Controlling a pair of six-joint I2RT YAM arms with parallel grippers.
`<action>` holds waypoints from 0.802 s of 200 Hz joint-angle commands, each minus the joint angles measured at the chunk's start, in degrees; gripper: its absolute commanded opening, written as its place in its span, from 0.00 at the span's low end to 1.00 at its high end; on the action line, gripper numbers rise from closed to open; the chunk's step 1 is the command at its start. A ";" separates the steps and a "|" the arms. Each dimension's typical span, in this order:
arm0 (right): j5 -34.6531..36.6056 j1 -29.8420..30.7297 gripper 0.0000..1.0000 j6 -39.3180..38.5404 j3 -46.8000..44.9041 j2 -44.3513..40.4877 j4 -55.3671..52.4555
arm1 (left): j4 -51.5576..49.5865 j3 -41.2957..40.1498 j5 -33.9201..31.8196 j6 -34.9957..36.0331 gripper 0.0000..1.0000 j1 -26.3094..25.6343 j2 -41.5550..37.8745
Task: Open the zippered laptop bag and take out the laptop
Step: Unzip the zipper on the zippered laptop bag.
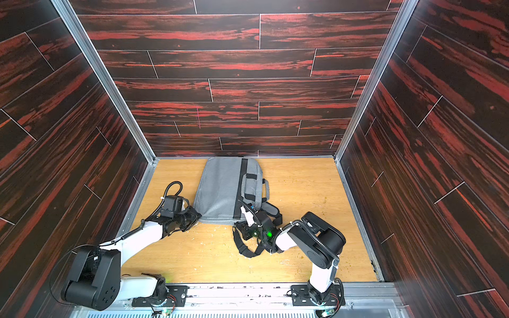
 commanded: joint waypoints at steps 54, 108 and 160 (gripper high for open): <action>0.71 -0.53 0.01 -0.45 1.53 0.44 3.57 | -1.25 0.28 2.57 0.80 0.00 -0.40 -0.19; 4.28 -0.52 0.00 -3.25 -2.26 -5.55 -3.61 | -4.14 1.70 1.33 2.68 0.00 -0.40 -0.55; 7.99 -0.54 0.00 -10.32 -1.19 -11.28 -19.19 | -5.53 3.03 0.37 4.39 0.00 -0.40 0.19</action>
